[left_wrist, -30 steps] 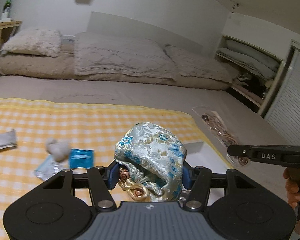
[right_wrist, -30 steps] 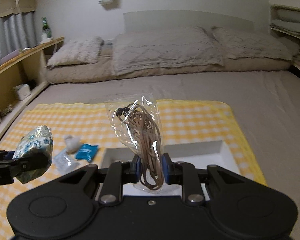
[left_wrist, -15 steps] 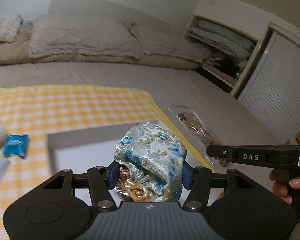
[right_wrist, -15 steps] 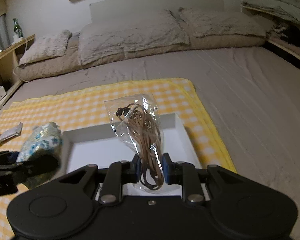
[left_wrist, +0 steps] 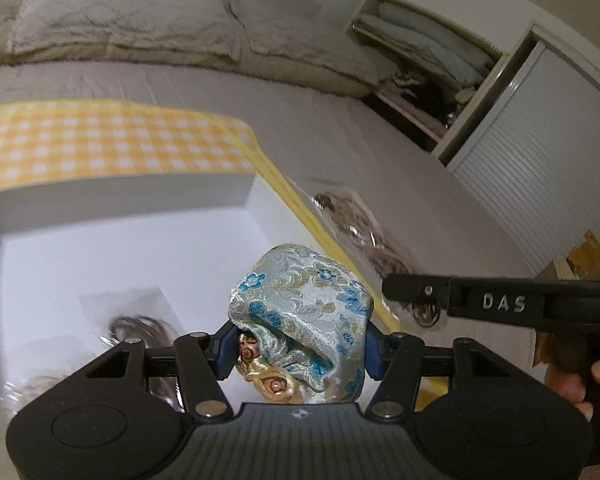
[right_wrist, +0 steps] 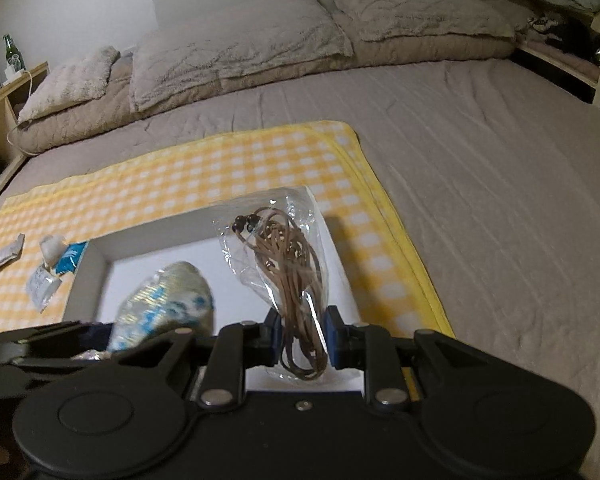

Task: Organize soft objects
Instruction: 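Carry the pouch and the cord bag over the white box, then lower both items into the box and open both tools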

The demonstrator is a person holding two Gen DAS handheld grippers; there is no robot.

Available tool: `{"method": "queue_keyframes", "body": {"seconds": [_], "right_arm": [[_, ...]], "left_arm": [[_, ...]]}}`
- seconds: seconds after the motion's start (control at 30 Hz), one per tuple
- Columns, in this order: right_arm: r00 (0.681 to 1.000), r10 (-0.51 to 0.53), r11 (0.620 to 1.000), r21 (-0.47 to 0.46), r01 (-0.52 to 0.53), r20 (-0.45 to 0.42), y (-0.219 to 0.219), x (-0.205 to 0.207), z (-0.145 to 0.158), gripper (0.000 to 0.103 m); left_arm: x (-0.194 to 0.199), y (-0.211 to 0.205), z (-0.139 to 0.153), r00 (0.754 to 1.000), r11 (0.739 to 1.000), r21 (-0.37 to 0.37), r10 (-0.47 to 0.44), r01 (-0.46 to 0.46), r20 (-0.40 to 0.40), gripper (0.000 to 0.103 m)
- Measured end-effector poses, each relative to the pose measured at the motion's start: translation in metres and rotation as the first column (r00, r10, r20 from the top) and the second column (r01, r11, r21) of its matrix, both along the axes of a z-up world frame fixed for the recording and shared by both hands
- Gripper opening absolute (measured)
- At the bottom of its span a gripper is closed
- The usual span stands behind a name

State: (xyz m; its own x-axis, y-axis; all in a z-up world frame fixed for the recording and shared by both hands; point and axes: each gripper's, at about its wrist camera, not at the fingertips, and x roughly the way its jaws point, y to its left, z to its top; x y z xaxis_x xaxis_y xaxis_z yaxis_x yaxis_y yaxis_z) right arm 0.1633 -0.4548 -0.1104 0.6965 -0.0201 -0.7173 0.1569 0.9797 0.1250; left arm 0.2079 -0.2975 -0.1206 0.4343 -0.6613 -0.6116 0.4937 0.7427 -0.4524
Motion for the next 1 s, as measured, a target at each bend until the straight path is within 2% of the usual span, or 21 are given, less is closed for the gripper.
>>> {"method": "queue_keyframes", "body": {"seconds": [0.13,0.3,0.47,0.53,0.73,0.83,0.93,1.0], "right_arm": [[1.0,-0.009,1.0,-0.004,0.009,-0.019,-0.007,0.001,-0.007,0.023],[0.999,-0.009,1.0,-0.007,0.009,-0.047,-0.012,0.002,-0.016,0.023],[0.998,0.003,1.0,-0.015,-0.004,-0.071,-0.011,0.003,-0.024,0.023],[0.996,0.013,1.0,-0.02,-0.014,-0.083,-0.009,0.004,-0.027,0.023],[0.993,0.036,0.998,-0.037,-0.041,-0.111,-0.002,0.009,-0.033,0.023],[0.991,0.049,0.998,-0.04,-0.054,-0.126,-0.001,0.011,-0.036,0.023],[0.988,0.051,0.998,-0.034,-0.056,-0.144,0.0,0.011,-0.039,0.024],[0.988,0.047,0.998,-0.024,-0.051,-0.147,0.0,0.011,-0.041,0.032]], "left_arm": [[0.004,-0.013,-0.019,0.998,0.999,0.005,-0.033,0.033,-0.045,0.059],[0.013,-0.02,-0.037,0.997,0.999,0.039,-0.024,0.027,-0.072,0.059],[0.02,-0.016,-0.047,0.996,0.991,0.135,0.008,0.004,-0.087,0.059],[0.019,-0.011,-0.047,0.996,0.991,0.134,0.012,0.001,-0.093,0.059],[0.013,-0.009,-0.042,0.995,0.978,0.205,-0.016,0.036,-0.096,0.059],[0.009,-0.011,-0.042,0.995,0.976,0.214,-0.027,0.047,-0.097,0.06],[0.008,-0.011,-0.042,0.996,0.981,0.192,-0.017,0.035,-0.093,0.067],[0.01,-0.012,-0.043,0.996,0.982,0.185,-0.022,0.037,-0.083,0.073]]}}
